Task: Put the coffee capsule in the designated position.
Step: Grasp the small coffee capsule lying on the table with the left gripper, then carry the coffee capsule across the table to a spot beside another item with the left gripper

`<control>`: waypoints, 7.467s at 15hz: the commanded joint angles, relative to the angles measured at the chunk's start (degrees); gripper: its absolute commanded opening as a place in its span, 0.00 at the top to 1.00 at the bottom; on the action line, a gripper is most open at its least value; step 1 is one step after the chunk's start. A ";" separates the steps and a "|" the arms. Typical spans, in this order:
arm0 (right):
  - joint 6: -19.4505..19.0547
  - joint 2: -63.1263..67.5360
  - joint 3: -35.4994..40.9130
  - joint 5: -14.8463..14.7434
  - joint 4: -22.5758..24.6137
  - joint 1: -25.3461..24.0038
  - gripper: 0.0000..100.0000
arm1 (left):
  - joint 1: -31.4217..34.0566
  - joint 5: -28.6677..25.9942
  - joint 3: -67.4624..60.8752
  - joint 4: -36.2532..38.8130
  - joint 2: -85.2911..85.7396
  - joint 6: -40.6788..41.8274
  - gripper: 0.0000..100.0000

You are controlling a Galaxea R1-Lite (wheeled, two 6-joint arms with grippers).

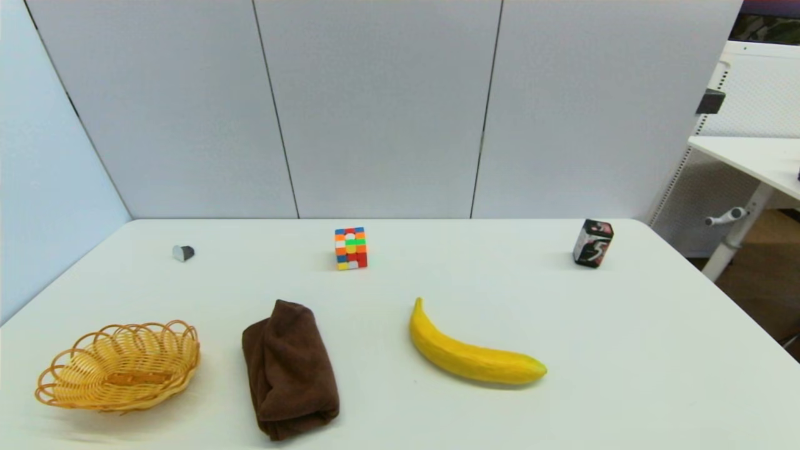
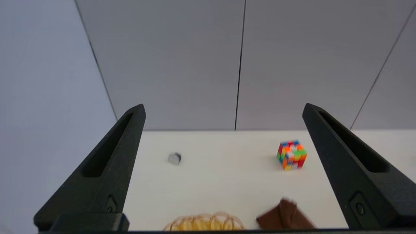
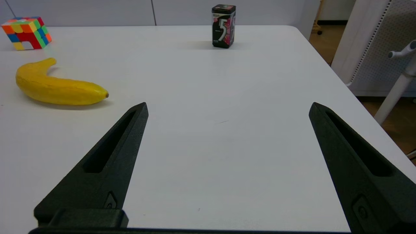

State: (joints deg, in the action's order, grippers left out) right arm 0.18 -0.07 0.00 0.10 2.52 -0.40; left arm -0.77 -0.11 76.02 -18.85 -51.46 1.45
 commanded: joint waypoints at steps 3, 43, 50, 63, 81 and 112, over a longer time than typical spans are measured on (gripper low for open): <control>-0.01 0.07 0.97 -0.01 0.03 -0.04 0.00 | 1.21 -0.24 35.25 -5.50 -42.23 -1.36 0.00; -0.01 0.07 0.97 -0.01 0.03 -0.04 0.00 | 8.68 13.29 36.39 -17.89 -81.43 -25.18 0.00; -0.01 0.07 0.97 -0.01 0.03 -0.04 0.00 | 8.68 15.93 36.39 -17.72 -81.87 -25.01 0.00; -0.01 0.07 0.97 -0.01 0.03 -0.04 0.00 | 8.59 16.02 36.39 -17.01 -82.05 -25.44 1.00; -0.01 0.07 0.97 -0.01 0.03 -0.04 0.00 | 7.71 8.55 36.92 -7.52 -69.66 -7.78 1.00; -0.01 0.07 0.97 -0.01 0.03 0.05 0.00 | -9.25 -44.19 31.56 21.04 -84.33 21.93 1.00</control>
State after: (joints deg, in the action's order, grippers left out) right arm 0.16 -0.07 0.00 0.07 2.52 -0.41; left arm -10.80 -44.04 107.13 2.08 -134.51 23.26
